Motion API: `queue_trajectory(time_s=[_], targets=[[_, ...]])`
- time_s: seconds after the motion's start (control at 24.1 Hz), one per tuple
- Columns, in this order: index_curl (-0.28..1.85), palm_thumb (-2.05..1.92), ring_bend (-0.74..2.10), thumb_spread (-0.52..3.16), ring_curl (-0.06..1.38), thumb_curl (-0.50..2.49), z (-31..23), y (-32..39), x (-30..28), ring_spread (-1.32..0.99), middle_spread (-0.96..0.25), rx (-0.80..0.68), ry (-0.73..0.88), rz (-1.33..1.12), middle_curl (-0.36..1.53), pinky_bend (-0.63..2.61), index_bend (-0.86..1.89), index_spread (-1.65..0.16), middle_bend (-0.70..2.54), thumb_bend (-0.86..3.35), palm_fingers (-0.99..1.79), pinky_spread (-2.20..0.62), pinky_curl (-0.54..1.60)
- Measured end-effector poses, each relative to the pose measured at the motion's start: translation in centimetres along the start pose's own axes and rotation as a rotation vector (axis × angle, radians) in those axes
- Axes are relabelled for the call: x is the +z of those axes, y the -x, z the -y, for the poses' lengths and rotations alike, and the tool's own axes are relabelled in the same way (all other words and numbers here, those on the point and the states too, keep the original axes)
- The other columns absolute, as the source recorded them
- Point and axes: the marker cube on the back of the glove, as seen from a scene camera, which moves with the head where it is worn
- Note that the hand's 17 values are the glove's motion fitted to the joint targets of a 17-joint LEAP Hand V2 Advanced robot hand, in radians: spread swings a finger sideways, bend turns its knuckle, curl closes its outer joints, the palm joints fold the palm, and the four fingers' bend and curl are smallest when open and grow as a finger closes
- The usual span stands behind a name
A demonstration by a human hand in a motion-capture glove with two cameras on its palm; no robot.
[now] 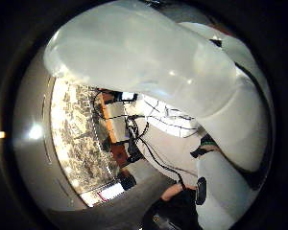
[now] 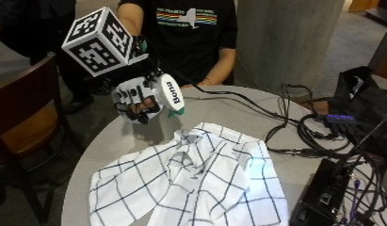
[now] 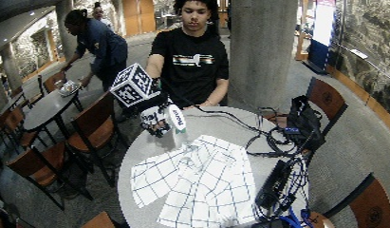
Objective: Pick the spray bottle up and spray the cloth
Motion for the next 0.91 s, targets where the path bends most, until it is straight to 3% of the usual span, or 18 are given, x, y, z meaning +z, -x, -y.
queue_trajectory(time_s=[0.91], targets=[[0.62, 1.06, 0.3, 0.22, 0.4, 0.77, -0.5, 0.47, -0.12, -0.12, -0.1, -0.016, -0.031, 0.014, 0.54, 0.2, 0.21, -0.19, 0.35, -0.03, 1.19, 0.1, 0.37]])
